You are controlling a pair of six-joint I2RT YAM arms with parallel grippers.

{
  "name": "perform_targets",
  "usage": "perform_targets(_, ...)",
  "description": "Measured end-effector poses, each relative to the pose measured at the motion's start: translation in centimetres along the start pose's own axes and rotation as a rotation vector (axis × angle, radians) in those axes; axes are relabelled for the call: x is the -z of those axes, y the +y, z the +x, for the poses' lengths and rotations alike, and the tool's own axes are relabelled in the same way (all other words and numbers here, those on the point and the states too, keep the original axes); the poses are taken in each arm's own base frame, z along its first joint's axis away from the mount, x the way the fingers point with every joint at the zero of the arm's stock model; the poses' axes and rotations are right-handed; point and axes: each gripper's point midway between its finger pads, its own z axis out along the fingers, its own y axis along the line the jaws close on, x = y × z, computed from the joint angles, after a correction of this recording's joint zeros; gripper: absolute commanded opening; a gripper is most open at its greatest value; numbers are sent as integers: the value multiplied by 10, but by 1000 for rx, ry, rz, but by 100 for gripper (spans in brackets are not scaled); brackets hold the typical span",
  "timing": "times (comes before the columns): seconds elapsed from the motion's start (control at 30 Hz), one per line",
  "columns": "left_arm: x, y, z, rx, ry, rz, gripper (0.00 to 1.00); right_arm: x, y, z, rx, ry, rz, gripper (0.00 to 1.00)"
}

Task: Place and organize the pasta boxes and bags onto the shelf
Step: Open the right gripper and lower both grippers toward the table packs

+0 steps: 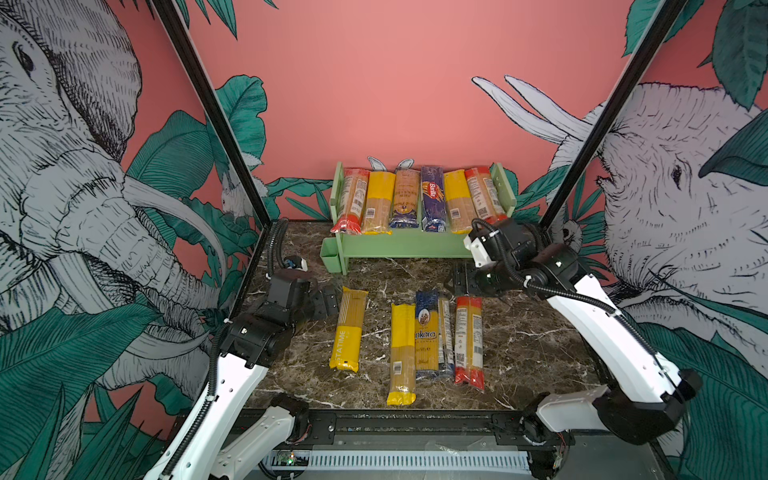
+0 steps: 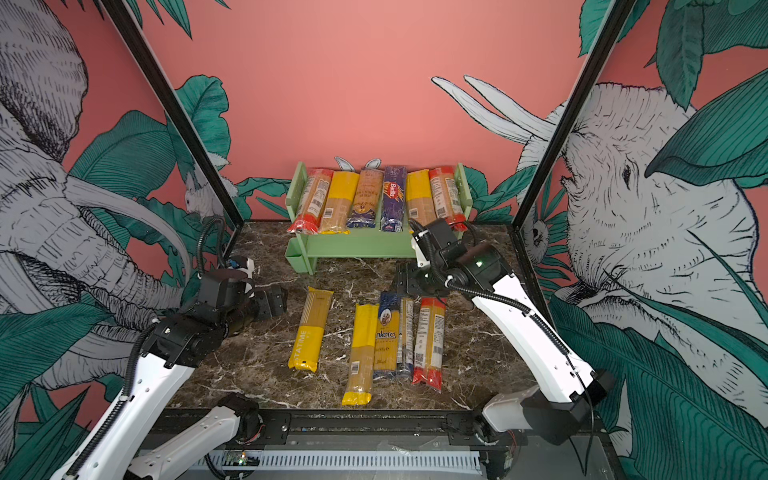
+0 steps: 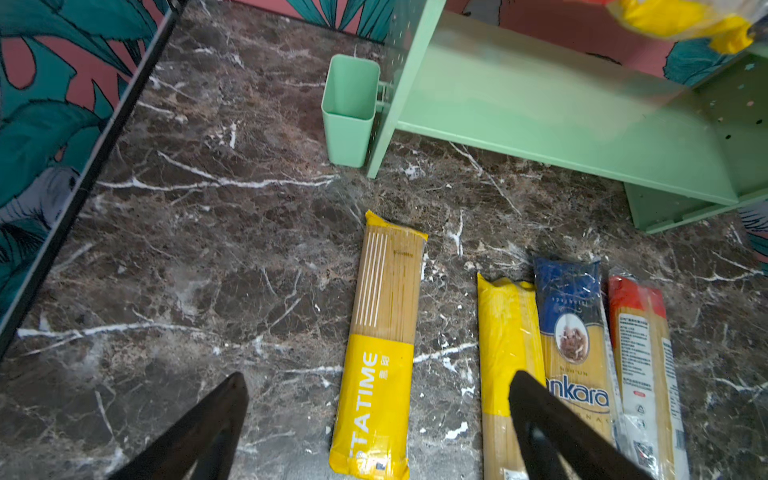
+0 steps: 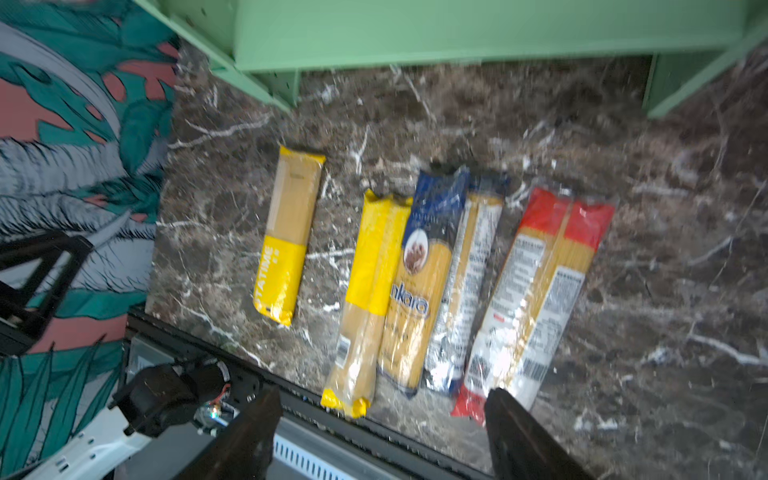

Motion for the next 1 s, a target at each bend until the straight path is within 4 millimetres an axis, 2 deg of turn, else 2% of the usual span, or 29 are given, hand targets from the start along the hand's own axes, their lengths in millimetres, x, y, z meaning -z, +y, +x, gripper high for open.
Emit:
perform_targets(0.13, 3, 1, 14, 11, 14, 28, 99, -13, -15, 42, -15, 54, 52, 78)
perform_targets(0.4, 12, 6, 52, 25, 55, 68, 98, -32, -27, 91, -14, 106, 108, 78)
perform_targets(0.57, 23, 7, 66, 20, 66, 93, 98, -51, -26, 110, 16, 139, 136, 78)
perform_targets(0.7, 23, 10, 72, 24, 83, 79, 97, -61, -26, 121, 31, 154, 144, 79)
perform_targets(0.83, 18, 14, 79, 35, 101, 59, 97, -68, -31, 130, 26, 159, 146, 79)
perform_targets(1.0, 3, 20, 99, 43, 150, 28, 97, -66, -38, 136, 23, 148, 137, 79)
